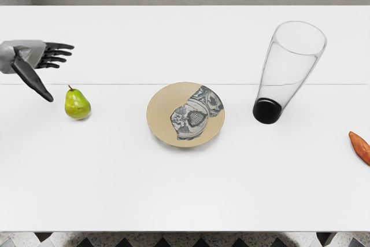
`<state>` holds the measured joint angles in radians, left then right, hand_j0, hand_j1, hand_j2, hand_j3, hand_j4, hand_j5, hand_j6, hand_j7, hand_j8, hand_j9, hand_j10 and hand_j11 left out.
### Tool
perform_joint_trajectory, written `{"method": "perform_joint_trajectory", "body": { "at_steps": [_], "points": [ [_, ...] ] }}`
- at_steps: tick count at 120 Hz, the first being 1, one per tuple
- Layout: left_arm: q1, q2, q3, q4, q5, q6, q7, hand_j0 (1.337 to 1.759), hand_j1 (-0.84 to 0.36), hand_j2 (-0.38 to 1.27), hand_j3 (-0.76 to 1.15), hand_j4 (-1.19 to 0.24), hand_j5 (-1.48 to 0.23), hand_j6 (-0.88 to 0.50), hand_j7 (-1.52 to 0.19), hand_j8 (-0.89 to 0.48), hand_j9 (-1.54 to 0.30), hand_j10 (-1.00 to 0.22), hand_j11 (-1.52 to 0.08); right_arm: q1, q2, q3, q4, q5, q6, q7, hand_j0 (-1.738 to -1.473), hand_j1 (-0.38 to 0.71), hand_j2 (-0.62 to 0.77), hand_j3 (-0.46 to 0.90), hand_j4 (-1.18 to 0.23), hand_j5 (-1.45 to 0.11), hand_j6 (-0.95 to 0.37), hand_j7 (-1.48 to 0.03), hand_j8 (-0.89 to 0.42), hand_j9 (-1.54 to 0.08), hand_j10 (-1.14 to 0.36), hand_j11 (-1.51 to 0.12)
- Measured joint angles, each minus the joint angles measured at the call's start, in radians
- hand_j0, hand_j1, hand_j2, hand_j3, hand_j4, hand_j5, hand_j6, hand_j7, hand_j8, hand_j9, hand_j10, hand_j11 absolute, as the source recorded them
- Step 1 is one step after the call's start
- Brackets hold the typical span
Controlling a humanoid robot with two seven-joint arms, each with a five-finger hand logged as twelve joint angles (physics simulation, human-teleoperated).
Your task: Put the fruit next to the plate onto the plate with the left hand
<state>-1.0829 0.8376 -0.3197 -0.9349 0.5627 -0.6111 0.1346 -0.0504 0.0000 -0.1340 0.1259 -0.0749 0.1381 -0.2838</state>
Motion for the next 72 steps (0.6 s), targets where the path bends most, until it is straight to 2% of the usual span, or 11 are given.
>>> {"method": "perform_joint_trajectory", "body": {
  "at_steps": [17, 22, 39, 50, 55, 63, 72],
  "points": [
    [-0.001, 0.005, -0.001, -0.002, 0.014, 0.000, 0.000, 1.658, 0.33, 0.01, 0.00, -0.02, -0.03, -0.02, -0.03, -0.02, -0.03, -0.02, -0.03, 0.002, 0.000, 0.000, 0.000, 0.001, 0.000, -0.001, -1.658, -0.35, 0.00, 0.00, 0.00, 0.00, 0.00, 0.00, 0.00, 0.00, 0.00, 0.00],
    [-0.006, 0.000, -0.001, -0.002, 0.015, 0.000, 0.016, 1.658, 0.33, 0.01, 0.00, -0.02, -0.03, -0.02, -0.03, -0.02, -0.03, -0.02, -0.03, 0.003, 0.000, 0.001, 0.000, 0.001, 0.000, -0.001, -1.658, -0.35, 0.00, 0.00, 0.00, 0.00, 0.00, 0.00, 0.00, 0.00, 0.00, 0.00],
    [-0.084, -0.035, -0.001, -0.001, 0.062, 0.000, 0.149, 1.658, 0.33, 0.01, 0.00, -0.02, -0.03, -0.02, -0.03, -0.02, -0.03, -0.02, -0.03, 0.001, 0.000, 0.001, 0.000, 0.001, 0.000, -0.001, -1.658, -0.35, 0.00, 0.00, 0.00, 0.00, 0.00, 0.00, 0.00, 0.00, 0.00, 0.00],
    [-0.109, -0.095, -0.002, -0.001, 0.099, 0.000, 0.311, 1.658, 0.33, 0.01, 0.00, -0.02, -0.03, -0.02, -0.03, -0.02, -0.03, -0.02, -0.03, 0.000, 0.000, 0.001, 0.000, 0.001, 0.000, -0.001, -1.658, -0.35, 0.00, 0.00, 0.00, 0.00, 0.00, 0.00, 0.00, 0.00, 0.00, 0.00],
    [-0.119, -0.102, -0.001, -0.001, 0.109, 0.000, 0.365, 1.658, 0.33, 0.00, 0.00, -0.02, -0.03, -0.02, -0.03, -0.02, -0.03, -0.02, -0.03, 0.000, 0.000, 0.001, 0.000, 0.001, 0.000, -0.001, -1.658, -0.35, 0.00, 0.00, 0.00, 0.00, 0.00, 0.00, 0.00, 0.00, 0.00, 0.00],
    [-0.127, -0.105, -0.001, -0.007, 0.120, 0.000, 0.418, 1.658, 0.32, 0.00, 0.00, -0.02, -0.03, -0.03, -0.03, -0.03, -0.03, -0.02, -0.03, -0.001, 0.000, 0.001, 0.000, 0.001, 0.000, -0.001, -1.658, -0.35, 0.00, 0.00, 0.00, 0.00, 0.00, 0.00, 0.00, 0.00, 0.00, 0.00],
    [-0.137, -0.113, -0.001, -0.033, 0.177, 0.000, 0.448, 1.658, 0.32, 0.00, 0.00, -0.02, -0.03, -0.03, -0.03, -0.02, -0.03, -0.02, -0.03, -0.001, 0.000, 0.001, 0.000, 0.001, 0.000, -0.001, -1.658, -0.35, 0.00, 0.00, 0.00, 0.00, 0.00, 0.00, 0.00, 0.00, 0.00, 0.00]
  ]
}}
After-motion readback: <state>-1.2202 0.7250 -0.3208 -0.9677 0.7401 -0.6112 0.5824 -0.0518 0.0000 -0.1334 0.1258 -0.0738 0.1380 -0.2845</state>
